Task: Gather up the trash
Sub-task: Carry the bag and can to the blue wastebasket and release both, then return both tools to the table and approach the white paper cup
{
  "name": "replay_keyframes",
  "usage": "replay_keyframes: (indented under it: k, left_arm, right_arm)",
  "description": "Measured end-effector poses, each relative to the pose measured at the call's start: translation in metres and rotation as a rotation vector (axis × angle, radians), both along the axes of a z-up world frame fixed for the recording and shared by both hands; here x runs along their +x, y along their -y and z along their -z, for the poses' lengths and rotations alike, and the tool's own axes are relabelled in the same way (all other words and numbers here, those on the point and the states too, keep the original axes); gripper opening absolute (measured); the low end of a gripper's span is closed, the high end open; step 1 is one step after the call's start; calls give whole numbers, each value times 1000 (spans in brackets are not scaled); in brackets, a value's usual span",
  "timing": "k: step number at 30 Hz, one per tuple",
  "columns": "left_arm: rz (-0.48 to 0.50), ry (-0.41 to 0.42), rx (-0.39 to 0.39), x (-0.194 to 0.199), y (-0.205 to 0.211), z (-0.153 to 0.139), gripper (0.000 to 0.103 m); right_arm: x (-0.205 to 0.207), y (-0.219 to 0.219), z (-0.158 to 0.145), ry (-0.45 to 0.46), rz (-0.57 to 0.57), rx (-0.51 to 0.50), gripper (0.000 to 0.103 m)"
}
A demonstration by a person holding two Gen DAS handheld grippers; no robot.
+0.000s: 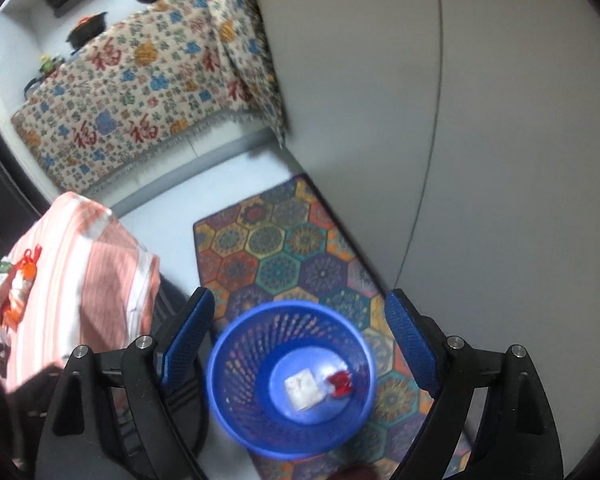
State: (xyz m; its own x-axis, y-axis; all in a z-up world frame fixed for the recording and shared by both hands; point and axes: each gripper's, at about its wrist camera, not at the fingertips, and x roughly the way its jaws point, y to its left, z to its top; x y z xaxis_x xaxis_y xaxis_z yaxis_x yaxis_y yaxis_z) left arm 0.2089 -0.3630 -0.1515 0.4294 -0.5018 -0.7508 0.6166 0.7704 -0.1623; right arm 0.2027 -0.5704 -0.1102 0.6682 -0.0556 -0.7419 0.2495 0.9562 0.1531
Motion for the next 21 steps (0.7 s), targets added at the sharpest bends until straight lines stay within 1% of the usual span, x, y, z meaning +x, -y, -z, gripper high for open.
replay_keyframes:
  k: [3,6,9,11,14,16,19,21]
  left_arm:
    - [-42,37,8,-19,-39,-18,75]
    - [-122,55,28,-38,-81,-26,75]
    - [-216,55,58,-50,-126,-24,75]
    - [-272,47,83,-55,-155,-21,75]
    - [-354,54,129,-62,-202,-19,75]
    - [-416,66,160,-66,-232,-16,75]
    - [-508,60,174,-69,-274,-10,75]
    - [-564,50,178,-72,-300,-6,75]
  right_arm:
    - [-5,-20,-15,57,-28,-44,91]
    - [-9,-48,-27,108,-64,-76,93]
    - [-12,-83,-36,146,-119,-81,95]
    - [-13,-115,-39,159,-178,-69,97]
    - [-13,-168,-36,156,-278,-62,97]
    - [-14,-211,-28,135,-361,-60,98]
    - [-16,-274,-6,69,-484,-49,98]
    - [-19,-313,10,24,-566,-76,98]
